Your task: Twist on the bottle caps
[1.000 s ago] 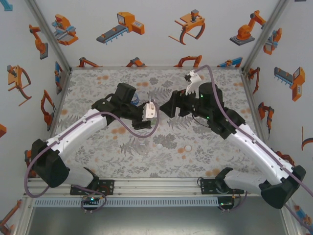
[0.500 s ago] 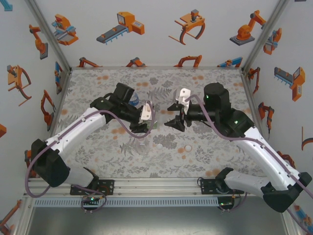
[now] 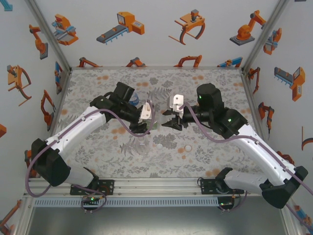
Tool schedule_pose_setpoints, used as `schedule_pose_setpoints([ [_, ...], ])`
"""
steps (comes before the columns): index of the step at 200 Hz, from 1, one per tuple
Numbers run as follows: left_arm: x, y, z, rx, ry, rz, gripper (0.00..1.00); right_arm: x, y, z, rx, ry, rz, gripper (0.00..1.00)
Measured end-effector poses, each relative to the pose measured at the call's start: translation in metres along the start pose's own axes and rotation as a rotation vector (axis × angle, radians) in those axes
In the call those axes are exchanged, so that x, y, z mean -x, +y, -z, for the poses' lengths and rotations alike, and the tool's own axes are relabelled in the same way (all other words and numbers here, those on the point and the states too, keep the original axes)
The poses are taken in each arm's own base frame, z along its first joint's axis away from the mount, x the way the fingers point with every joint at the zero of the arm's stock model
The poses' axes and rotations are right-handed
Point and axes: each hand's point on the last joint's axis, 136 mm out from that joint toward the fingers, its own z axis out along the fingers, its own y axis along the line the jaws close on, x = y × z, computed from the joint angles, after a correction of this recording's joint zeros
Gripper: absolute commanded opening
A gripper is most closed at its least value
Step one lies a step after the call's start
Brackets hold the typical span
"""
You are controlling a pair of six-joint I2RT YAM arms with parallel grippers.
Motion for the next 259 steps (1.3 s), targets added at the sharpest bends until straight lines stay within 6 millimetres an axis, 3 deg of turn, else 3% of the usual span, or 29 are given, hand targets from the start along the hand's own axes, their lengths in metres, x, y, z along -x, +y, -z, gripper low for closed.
schedule_pose_setpoints([
  [40, -0.001, -0.002, 0.0, -0.006, 0.005, 0.008, 0.0, -0.001, -0.001, -0.001, -0.012, 0.009, -0.005, 0.21],
  [66, -0.002, -0.001, 0.0, -0.005, 0.007, 0.016, 0.0, -0.003, -0.008, -0.002, -0.055, 0.016, -0.121, 0.05],
  [73, -0.004, 0.0, 0.0, -0.002, 0.01, 0.022, 0.0, -0.005, -0.012, -0.003, -0.078, 0.014, -0.183, 0.0],
  [94, -0.009, 0.005, 0.001, 0.017, 0.032, 0.045, 0.0, -0.013, -0.027, -0.006, -0.166, 0.006, -0.409, 0.0],
  [150, -0.029, 0.027, -0.001, 0.13, 0.102, 0.091, 0.0, -0.063, -0.068, -0.007, -0.485, -0.036, -1.286, 0.0],
  [182, -0.043, 0.034, 0.002, 0.174, 0.153, 0.128, 0.0, -0.083, -0.076, -0.015, -0.553, -0.059, -1.551, 0.0],
  [205, -0.047, 0.035, 0.002, 0.184, 0.166, 0.137, 0.0, -0.087, -0.079, -0.017, -0.569, -0.043, -1.587, 0.29],
  [217, -0.045, 0.036, 0.002, 0.188, 0.16, 0.131, 0.0, -0.086, -0.08, -0.015, -0.571, -0.037, -1.574, 0.39],
  [259, -0.028, 0.035, -0.004, 0.169, 0.101, 0.08, 0.0, -0.059, -0.094, 0.001, -0.547, -0.024, -1.32, 0.48],
])
